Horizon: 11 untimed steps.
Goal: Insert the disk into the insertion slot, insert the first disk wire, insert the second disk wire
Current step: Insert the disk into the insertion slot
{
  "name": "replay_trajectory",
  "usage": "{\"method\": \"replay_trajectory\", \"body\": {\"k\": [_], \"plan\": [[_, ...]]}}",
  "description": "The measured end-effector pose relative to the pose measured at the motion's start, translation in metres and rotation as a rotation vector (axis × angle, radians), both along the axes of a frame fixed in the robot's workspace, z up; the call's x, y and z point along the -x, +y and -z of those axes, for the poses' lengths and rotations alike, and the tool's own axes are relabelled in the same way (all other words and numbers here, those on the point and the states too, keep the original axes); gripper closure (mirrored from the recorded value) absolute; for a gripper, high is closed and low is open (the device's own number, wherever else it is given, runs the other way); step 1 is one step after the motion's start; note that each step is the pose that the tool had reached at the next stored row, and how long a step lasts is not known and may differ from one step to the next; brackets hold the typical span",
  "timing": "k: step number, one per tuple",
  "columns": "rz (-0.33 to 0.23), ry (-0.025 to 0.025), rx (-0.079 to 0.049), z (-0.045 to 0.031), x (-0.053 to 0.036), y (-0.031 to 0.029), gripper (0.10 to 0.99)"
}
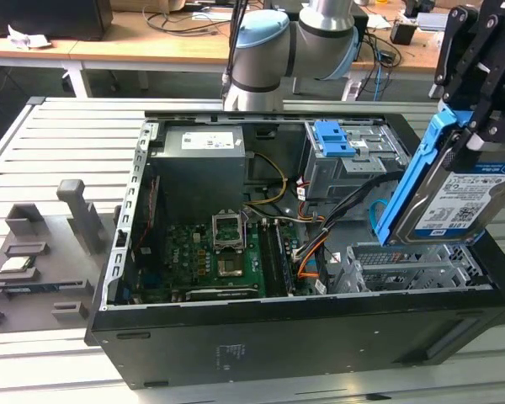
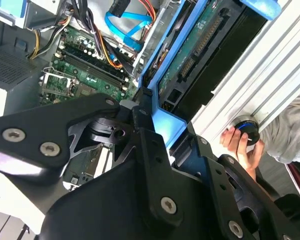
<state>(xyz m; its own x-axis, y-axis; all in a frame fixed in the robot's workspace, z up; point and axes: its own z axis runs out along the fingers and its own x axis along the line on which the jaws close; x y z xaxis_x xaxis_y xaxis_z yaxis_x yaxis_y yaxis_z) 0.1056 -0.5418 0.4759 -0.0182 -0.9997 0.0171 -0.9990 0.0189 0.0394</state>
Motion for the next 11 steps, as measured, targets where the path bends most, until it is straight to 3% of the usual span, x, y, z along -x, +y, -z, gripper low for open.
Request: {"method": "replay_trajectory", "body": {"k": [3,7,11], "plan": [[0.0,0.0005,0.0,0.0058,-0.0001,0.0004,0.718],[0.0,0.0005,0.0,0.0138,0.0112,0.0005,0.718],[0.0,0.0005,0.0,0.0197,0.0115,0.0006,0.718]]}}
